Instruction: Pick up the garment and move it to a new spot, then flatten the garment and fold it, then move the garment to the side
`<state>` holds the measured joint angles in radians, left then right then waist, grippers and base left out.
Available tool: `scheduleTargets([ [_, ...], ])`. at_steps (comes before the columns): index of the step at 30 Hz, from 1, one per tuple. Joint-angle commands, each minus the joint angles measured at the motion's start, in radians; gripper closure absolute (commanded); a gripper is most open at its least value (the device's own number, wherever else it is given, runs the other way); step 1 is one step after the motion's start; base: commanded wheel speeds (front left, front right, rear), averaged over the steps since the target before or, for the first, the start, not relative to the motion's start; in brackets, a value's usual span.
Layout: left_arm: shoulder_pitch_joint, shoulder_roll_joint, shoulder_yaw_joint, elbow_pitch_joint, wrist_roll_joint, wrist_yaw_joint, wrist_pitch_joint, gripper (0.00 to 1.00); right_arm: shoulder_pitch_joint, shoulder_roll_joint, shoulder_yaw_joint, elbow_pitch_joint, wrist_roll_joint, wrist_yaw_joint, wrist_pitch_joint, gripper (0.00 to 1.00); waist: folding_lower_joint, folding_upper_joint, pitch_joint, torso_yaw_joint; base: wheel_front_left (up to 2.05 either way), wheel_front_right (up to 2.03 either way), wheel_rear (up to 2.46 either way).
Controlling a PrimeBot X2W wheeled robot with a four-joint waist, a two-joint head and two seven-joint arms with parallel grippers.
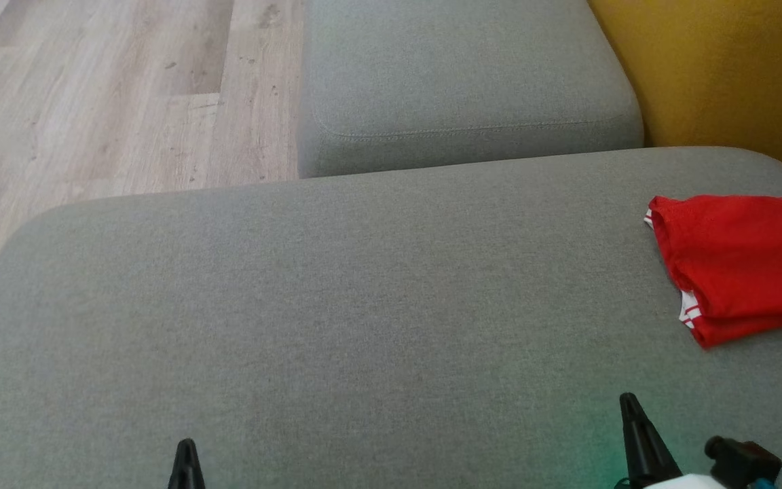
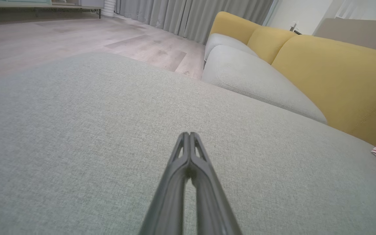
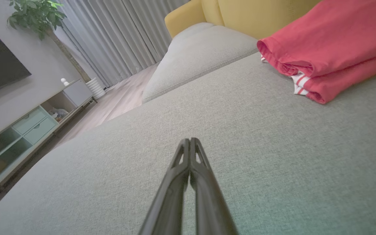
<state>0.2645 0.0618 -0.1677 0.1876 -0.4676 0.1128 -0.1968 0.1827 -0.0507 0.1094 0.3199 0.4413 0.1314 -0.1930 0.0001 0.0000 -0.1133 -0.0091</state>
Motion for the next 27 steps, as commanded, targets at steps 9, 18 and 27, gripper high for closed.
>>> scheduleTargets([
  [9, -0.075, 0.014, 0.031, -0.018, -0.125, -0.03, 0.024, 1.0, -0.072, -0.017, -0.017, -0.038, 0.13, 0.0, 0.026, 1.0, -0.0001, 0.0, 0.011, 0.001, 0.0, 0.0, 0.0],
  [18, -0.107, 0.016, 0.052, -0.011, -0.245, -0.054, 0.049, 1.0, -0.096, -0.02, -0.033, -0.042, 0.251, 0.0, 0.052, 1.0, -0.0001, 0.0, 0.023, 0.002, 0.0, 0.0, 0.0],
  [27, -0.136, 0.018, 0.071, -0.004, -0.352, -0.075, 0.073, 1.0, -0.117, -0.022, -0.049, -0.046, 0.359, 0.0, 0.076, 1.0, -0.0001, 0.0, 0.033, 0.003, 0.0, 0.0, 0.0],
])
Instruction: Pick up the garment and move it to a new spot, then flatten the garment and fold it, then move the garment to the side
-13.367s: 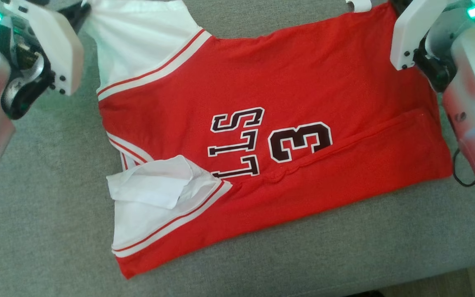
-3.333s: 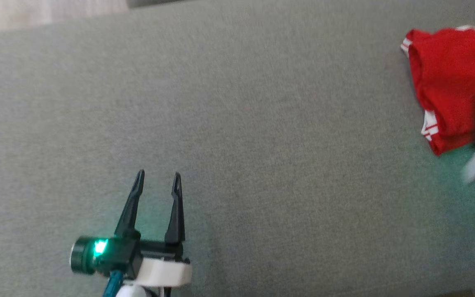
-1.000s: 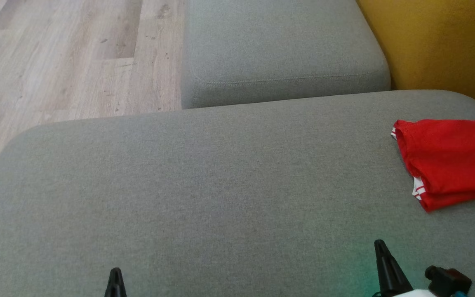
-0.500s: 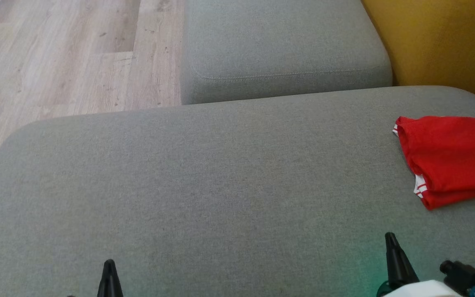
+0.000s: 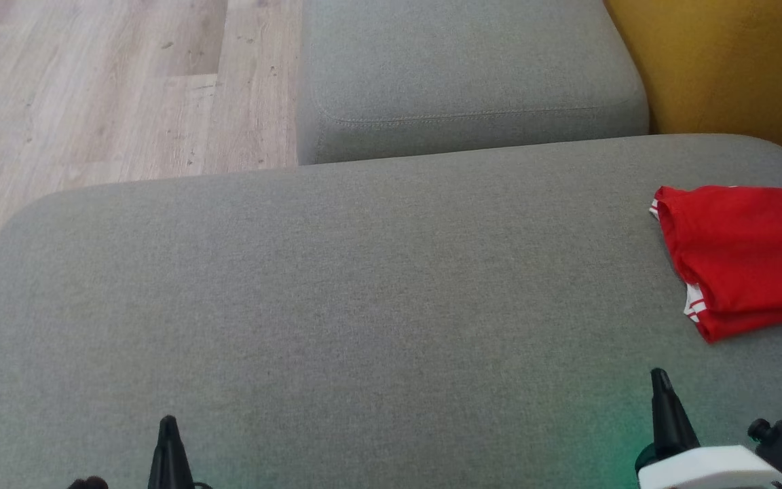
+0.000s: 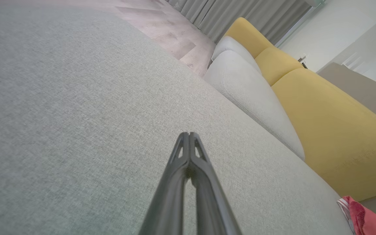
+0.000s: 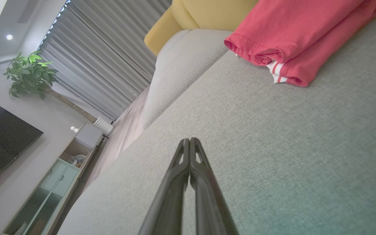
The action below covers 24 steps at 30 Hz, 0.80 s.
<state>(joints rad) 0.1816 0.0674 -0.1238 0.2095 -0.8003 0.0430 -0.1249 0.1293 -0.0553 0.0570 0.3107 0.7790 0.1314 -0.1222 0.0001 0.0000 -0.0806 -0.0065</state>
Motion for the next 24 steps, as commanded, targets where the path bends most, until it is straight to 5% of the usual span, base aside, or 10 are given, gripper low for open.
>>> scheduleTargets([
  [1, -0.057, 0.013, 0.029, -0.025, -0.031, -0.008, 0.004, 1.0, -0.066, -0.017, 0.002, -0.038, 0.034, 0.0, 0.008, 1.0, -0.0001, 0.0, 0.002, 0.0, 0.0, 0.0, 0.0],
  [24, -0.132, 0.014, 0.082, -0.006, -0.301, -0.063, 0.069, 1.0, -0.121, -0.02, -0.042, -0.048, 0.308, 0.0, 0.072, 1.0, -0.0001, 0.0, 0.029, 0.002, 0.0, 0.0, 0.0],
])
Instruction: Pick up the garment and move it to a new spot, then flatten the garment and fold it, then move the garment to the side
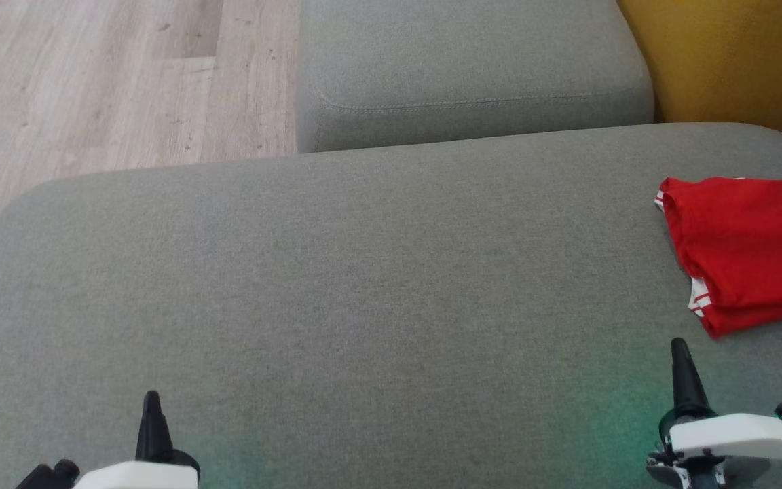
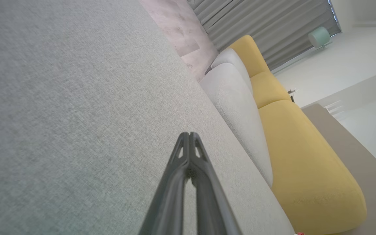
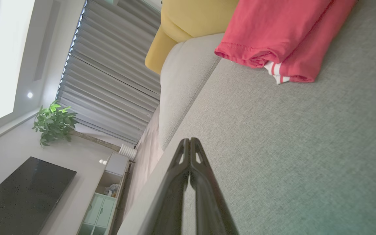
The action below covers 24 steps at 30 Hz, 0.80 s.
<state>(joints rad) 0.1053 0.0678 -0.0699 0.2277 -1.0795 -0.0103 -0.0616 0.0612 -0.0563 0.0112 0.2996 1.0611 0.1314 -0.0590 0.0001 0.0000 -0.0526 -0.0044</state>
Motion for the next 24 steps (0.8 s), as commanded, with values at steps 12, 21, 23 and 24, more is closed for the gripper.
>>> scheduleTargets([
  [12, -0.092, 0.014, 0.055, -0.015, -0.149, -0.035, 0.037, 1.0, -0.08, -0.019, -0.018, -0.041, 0.156, -0.001, 0.04, 1.0, -0.0001, 0.0, 0.014, 0.001, 0.0, 0.0, 0.0],
  [21, -0.122, 0.013, 0.077, -0.007, -0.254, -0.057, 0.064, 1.0, -0.102, -0.019, -0.036, -0.045, 0.262, -0.001, 0.067, 1.0, -0.0001, 0.0, 0.024, 0.002, 0.0, 0.0, 0.0],
  [23, -0.128, 0.013, 0.082, -0.006, -0.277, -0.062, 0.07, 1.0, -0.106, -0.019, -0.04, -0.046, 0.285, -0.001, 0.073, 1.0, -0.0001, 0.0, 0.027, 0.002, 0.0, 0.0, 0.0],
  [24, -0.132, 0.013, 0.085, -0.005, -0.288, -0.064, 0.073, 1.0, -0.109, -0.019, -0.042, -0.047, 0.297, -0.001, 0.076, 1.0, -0.0001, 0.0, 0.028, 0.002, 0.0, 0.0, 0.0],
])
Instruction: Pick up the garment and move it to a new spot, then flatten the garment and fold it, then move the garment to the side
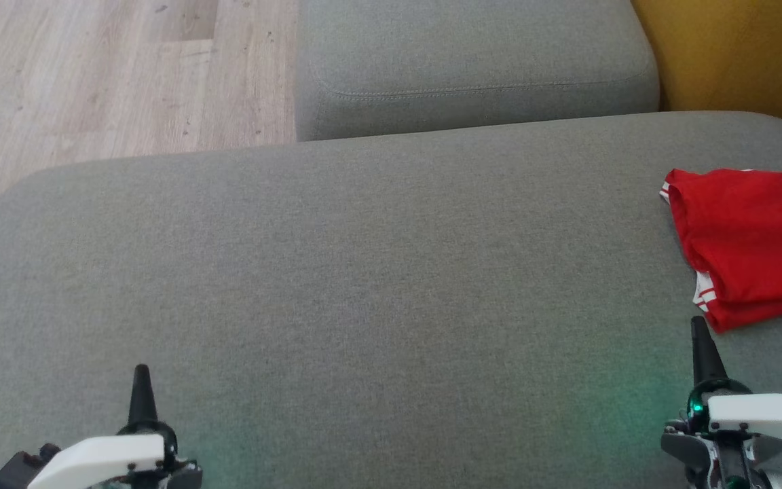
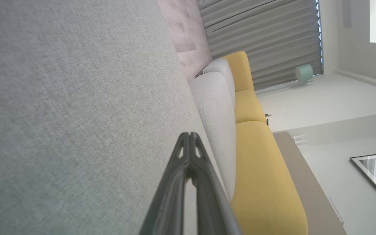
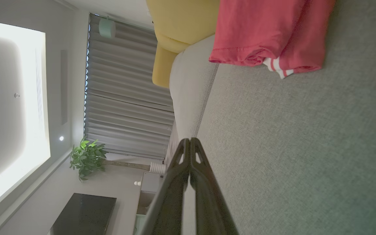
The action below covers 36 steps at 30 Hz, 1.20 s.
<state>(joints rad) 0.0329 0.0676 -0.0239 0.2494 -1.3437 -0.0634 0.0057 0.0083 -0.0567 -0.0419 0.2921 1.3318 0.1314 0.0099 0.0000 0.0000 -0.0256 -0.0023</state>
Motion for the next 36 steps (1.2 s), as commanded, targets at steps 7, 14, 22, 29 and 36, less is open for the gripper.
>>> scheduleTargets([
  [7, -0.082, 0.012, 0.057, -0.02, -0.104, -0.028, 0.027, 1.0, -0.073, -0.018, -0.004, -0.042, 0.108, -0.001, 0.027, 1.0, 0.0, 0.0, 0.009, 0.001, 0.0, 0.0, 0.0],
  [14, -0.106, 0.011, 0.075, -0.014, -0.185, -0.044, 0.048, 1.0, -0.09, -0.018, -0.019, -0.045, 0.19, -0.001, 0.048, 1.0, 0.0, 0.0, 0.017, 0.001, 0.0, 0.0, 0.0],
  [22, -0.132, 0.01, 0.096, -0.007, -0.277, -0.063, 0.072, 1.0, -0.109, -0.017, -0.036, -0.049, 0.284, -0.001, 0.072, 1.0, 0.0, 0.0, 0.027, 0.002, 0.0, 0.0, 0.0],
  [29, -0.138, 0.008, 0.102, -0.006, -0.294, -0.067, 0.079, 1.0, -0.113, -0.016, -0.042, -0.049, 0.302, -0.001, 0.079, 1.0, 0.0, 0.0, 0.029, 0.002, 0.0, 0.0, 0.0],
  [36, -0.138, 0.006, 0.105, -0.006, -0.292, -0.067, 0.082, 1.0, -0.114, -0.014, -0.044, -0.049, 0.3, -0.001, 0.081, 1.0, 0.0, 0.0, 0.029, 0.002, 0.0, 0.0, 0.0],
])
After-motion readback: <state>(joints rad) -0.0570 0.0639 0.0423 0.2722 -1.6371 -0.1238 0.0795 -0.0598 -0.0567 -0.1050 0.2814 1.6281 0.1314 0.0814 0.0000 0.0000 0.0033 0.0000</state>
